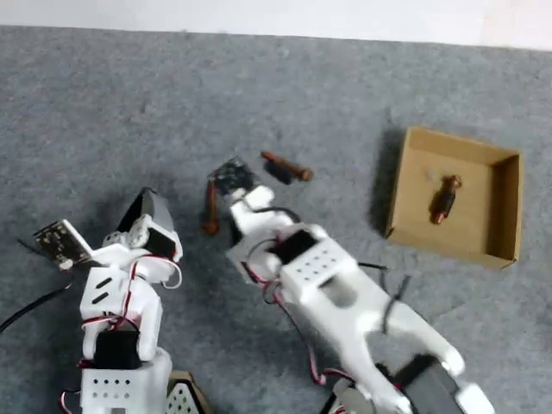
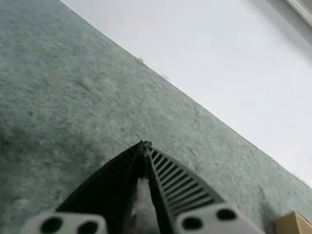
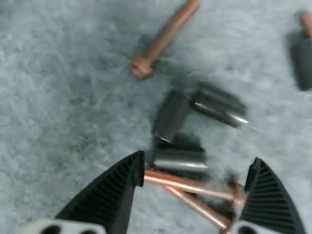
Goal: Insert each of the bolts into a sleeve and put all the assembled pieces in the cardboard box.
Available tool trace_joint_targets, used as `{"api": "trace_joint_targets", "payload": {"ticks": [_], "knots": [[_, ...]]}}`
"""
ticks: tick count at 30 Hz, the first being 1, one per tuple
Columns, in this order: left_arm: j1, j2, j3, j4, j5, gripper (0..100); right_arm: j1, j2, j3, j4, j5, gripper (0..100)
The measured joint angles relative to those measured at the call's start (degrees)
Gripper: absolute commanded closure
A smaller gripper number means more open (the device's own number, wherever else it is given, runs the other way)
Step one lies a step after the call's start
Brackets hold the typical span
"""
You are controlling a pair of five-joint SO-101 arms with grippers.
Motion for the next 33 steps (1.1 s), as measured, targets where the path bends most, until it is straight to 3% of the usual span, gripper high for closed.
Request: {"api": "trace_joint_targets", "payload": {"ticks": [11, 20, 22, 26, 33], "knots": [[-1.1, 0.0, 0.0, 0.0, 0.0, 99, -2.5, 24.4, -15.7, 0.0, -0.1, 69.9], [-1.1, 0.0, 0.0, 0.0, 0.0, 99, -1.4, 27.4, -17.7, 0.0, -0.1, 70.7], [-1.1, 0.0, 0.0, 0.0, 0.0, 99, -1.1, 28.0, -17.8, 0.0, -0.1, 76.8], [-1.1, 0.0, 0.0, 0.0, 0.0, 99, -0.5, 28.5, -18.3, 0.0, -0.1, 98.1], [-1.1, 0.0, 0.0, 0.0, 0.0, 99, 1.9, 30.1, -19.5, -0.7, -0.1, 99.5]]}}
